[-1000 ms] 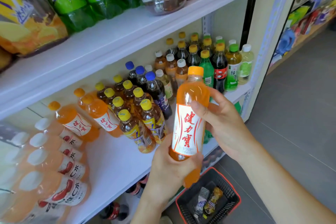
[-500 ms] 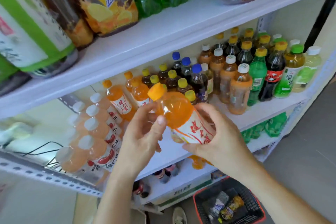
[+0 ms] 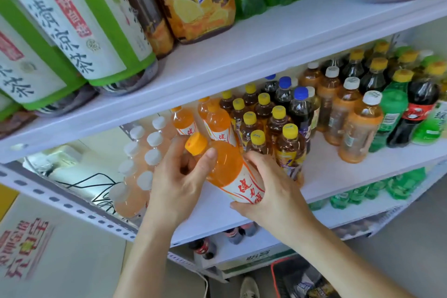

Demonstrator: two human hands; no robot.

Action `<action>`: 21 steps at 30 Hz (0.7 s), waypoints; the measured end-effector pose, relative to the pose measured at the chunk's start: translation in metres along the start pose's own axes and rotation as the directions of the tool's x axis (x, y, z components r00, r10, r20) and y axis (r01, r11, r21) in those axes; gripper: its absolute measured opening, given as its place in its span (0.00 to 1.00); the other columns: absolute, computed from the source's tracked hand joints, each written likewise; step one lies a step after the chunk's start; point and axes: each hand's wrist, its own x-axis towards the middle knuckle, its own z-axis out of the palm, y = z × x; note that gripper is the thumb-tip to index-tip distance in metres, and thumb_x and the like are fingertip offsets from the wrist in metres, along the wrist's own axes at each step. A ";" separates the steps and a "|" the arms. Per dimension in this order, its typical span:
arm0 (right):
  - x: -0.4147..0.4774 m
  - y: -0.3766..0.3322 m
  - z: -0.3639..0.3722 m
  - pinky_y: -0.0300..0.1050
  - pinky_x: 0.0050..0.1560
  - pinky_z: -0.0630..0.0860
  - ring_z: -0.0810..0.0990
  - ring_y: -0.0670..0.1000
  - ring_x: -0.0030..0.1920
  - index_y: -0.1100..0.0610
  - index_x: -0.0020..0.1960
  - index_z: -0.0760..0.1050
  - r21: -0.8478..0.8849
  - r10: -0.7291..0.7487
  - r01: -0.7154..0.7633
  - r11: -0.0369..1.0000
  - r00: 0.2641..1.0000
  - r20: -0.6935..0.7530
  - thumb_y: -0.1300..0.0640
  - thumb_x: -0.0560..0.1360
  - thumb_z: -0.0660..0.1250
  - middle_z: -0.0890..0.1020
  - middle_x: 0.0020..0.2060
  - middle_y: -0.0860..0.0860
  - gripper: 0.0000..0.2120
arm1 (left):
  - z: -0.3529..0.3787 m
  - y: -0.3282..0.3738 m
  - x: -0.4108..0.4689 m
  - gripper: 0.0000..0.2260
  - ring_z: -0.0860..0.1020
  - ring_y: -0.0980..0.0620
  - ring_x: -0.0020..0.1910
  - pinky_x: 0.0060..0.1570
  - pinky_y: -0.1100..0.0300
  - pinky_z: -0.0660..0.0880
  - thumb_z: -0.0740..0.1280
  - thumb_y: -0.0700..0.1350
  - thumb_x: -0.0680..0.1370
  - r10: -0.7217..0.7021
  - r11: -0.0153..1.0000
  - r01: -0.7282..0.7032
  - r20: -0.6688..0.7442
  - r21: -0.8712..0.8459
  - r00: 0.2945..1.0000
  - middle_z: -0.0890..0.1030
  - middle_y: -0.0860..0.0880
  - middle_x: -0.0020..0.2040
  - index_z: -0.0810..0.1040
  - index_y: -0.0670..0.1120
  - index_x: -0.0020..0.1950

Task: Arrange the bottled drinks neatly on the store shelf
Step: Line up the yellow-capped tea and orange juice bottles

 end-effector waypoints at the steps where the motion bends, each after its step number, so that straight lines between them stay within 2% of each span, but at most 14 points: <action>1: 0.002 0.001 0.004 0.34 0.48 0.72 0.73 0.40 0.55 0.44 0.68 0.61 0.002 0.001 -0.001 1.000 1.000 0.010 0.48 0.62 0.81 0.72 0.58 0.39 0.42 | -0.003 -0.002 0.002 0.19 0.75 0.39 0.32 0.31 0.45 0.73 0.65 0.63 0.74 -0.006 1.000 0.005 0.020 0.017 1.000 0.76 0.34 0.36 0.75 0.48 0.51; 2: 0.004 0.003 0.007 0.35 0.49 0.72 0.74 0.41 0.55 0.45 0.69 0.62 0.001 0.005 -0.005 1.000 1.000 0.018 0.48 0.62 0.81 0.73 0.59 0.41 0.42 | -0.006 -0.004 0.004 0.18 0.75 0.40 0.31 0.30 0.47 0.74 0.65 0.63 0.75 -0.010 0.999 0.008 0.034 0.049 0.999 0.76 0.36 0.35 0.74 0.48 0.51; 5: 0.010 0.005 0.015 0.39 0.53 0.74 0.74 0.44 0.58 0.48 0.71 0.63 -0.015 0.018 -0.017 1.000 0.999 0.045 0.48 0.64 0.81 0.75 0.62 0.45 0.42 | -0.009 -0.012 0.013 0.15 0.70 0.53 0.26 0.27 0.61 0.67 0.63 0.63 0.76 0.036 0.972 -0.040 0.021 0.233 0.999 0.74 0.44 0.31 0.73 0.52 0.49; 7: 0.017 0.005 0.015 0.45 0.57 0.75 0.75 0.48 0.60 0.52 0.71 0.65 -0.066 0.013 -0.008 0.998 0.997 0.074 0.47 0.65 0.79 0.76 0.62 0.48 0.40 | -0.006 -0.016 0.018 0.17 0.73 0.53 0.28 0.25 0.65 0.65 0.60 0.65 0.76 0.071 0.933 -0.057 -0.026 0.356 0.997 0.75 0.48 0.30 0.72 0.52 0.51; 9: 0.026 0.006 0.010 0.52 0.57 0.74 0.74 0.53 0.61 0.54 0.69 0.68 -0.204 -0.048 0.063 0.977 0.996 0.079 0.46 0.67 0.77 0.76 0.62 0.50 0.35 | -0.001 -0.022 0.023 0.21 0.75 0.53 0.29 0.27 0.58 0.69 0.56 0.68 0.74 0.090 0.884 -0.050 -0.063 0.464 0.994 0.74 0.52 0.28 0.71 0.52 0.52; 11: 0.033 0.011 0.002 0.55 0.56 0.74 0.74 0.56 0.60 0.54 0.68 0.71 -0.353 -0.098 0.109 0.929 0.994 0.050 0.44 0.68 0.75 0.75 0.62 0.52 0.32 | 0.005 -0.030 0.029 0.21 0.78 0.45 0.33 0.29 0.55 0.70 0.53 0.70 0.73 0.095 0.827 -0.046 -0.059 0.561 0.994 0.73 0.53 0.28 0.67 0.54 0.51; 14: 0.044 0.024 -0.007 0.58 0.55 0.75 0.74 0.59 0.61 0.54 0.70 0.71 -0.490 -0.045 0.035 0.871 0.999 -0.010 0.49 0.69 0.75 0.75 0.63 0.56 0.31 | 0.016 -0.051 0.044 0.18 0.79 0.41 0.35 0.29 0.55 0.68 0.52 0.68 0.75 0.089 0.761 -0.056 -0.018 0.646 0.996 0.73 0.53 0.32 0.63 0.55 0.49; 17: 0.051 0.037 -0.008 0.59 0.59 0.73 0.72 0.61 0.63 0.53 0.73 0.68 -0.560 0.025 -0.001 0.829 0.999 0.036 0.51 0.72 0.74 0.73 0.67 0.57 0.32 | 0.028 -0.071 0.065 0.15 0.79 0.40 0.35 0.30 0.56 0.65 0.57 0.65 0.76 0.079 0.771 -0.061 0.000 0.634 0.997 0.72 0.52 0.32 0.61 0.54 0.47; 19: 0.055 0.044 -0.007 0.56 0.61 0.73 0.72 0.60 0.62 0.53 0.75 0.66 -0.568 0.036 0.016 0.823 0.996 0.081 0.51 0.73 0.73 0.74 0.66 0.57 0.33 | 0.038 -0.080 0.078 0.15 0.79 0.40 0.36 0.31 0.54 0.69 0.59 0.63 0.78 0.069 0.771 -0.065 0.018 0.634 0.997 0.73 0.50 0.33 0.64 0.51 0.48; 21: 0.056 0.048 -0.005 0.54 0.59 0.74 0.74 0.59 0.58 0.54 0.75 0.65 -0.574 0.041 0.024 0.818 0.994 0.100 0.53 0.73 0.73 0.76 0.62 0.57 0.33 | 0.048 -0.088 0.089 0.17 0.80 0.39 0.38 0.35 0.51 0.75 0.61 0.61 0.79 0.055 0.777 -0.074 0.049 0.625 0.997 0.78 0.45 0.36 0.67 0.47 0.52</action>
